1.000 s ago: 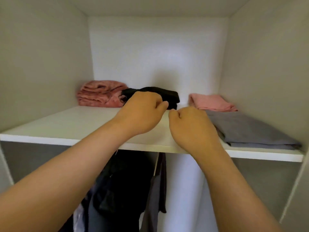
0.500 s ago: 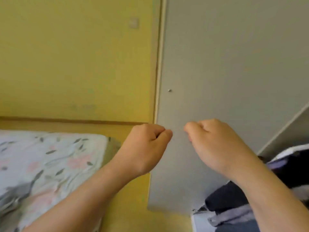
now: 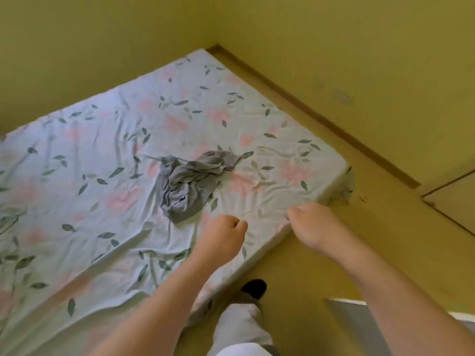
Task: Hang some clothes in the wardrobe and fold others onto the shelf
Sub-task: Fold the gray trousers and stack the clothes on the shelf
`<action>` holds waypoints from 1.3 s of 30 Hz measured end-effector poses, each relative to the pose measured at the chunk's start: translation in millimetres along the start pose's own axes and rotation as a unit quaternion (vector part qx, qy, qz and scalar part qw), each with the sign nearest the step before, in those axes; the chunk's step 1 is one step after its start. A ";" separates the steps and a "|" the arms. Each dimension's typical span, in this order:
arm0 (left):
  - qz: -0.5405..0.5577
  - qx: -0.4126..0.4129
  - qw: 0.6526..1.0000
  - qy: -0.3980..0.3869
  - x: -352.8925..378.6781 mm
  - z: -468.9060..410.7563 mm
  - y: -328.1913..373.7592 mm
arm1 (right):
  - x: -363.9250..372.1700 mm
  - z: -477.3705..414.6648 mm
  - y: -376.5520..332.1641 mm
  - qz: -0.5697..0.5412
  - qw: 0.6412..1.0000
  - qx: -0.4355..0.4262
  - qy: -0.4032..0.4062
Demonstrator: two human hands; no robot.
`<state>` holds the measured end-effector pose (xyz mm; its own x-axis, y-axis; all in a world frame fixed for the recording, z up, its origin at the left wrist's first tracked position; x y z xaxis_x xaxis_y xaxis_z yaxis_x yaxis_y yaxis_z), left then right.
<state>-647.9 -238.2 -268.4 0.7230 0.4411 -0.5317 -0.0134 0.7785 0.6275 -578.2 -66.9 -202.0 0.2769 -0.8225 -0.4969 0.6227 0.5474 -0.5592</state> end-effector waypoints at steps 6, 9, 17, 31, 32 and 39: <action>-0.111 -0.165 0.980 -0.018 -42.2 -146.6 -151.4 | 68.7 -184.9 -39.3 0.042 0.993 0.020 -0.106; -0.128 -0.219 0.965 -0.063 -49.1 -206.8 -213.0 | 102.7 -262.5 -42.8 0.042 0.988 0.042 -0.144; -0.196 -0.237 0.946 -0.099 -23.9 -313.4 -325.6 | 183.0 -408.8 -17.8 0.032 0.981 0.065 -0.181; -0.108 -0.211 0.960 0.147 -74.0 -346.2 -391.6 | 196.3 -448.5 4.8 0.057 0.977 0.071 -0.195; -0.090 -0.208 0.962 0.151 -82.7 -342.0 -385.6 | 192.4 -444.2 0.8 0.061 0.976 0.070 -0.197; -0.156 -0.019 0.975 0.155 -165.3 -277.0 -221.2 | 140.4 -382.6 -67.2 0.114 0.976 0.022 -0.185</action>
<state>-955.8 -359.6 -476.9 0.4522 0.2888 -0.8438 0.1445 0.9099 0.3889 -861.2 -160.0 -488.1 0.6523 -0.6839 -0.3269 0.5423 0.7224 -0.4291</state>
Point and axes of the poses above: each hand's wrist, its own z-axis away from the middle knuckle, its own x-axis out of the palm, y = z × x, the point moved 9 cm from there along -z, towards the middle knuckle, and after that the axes turned 11 degrees about -y, right-handed, at the moved point
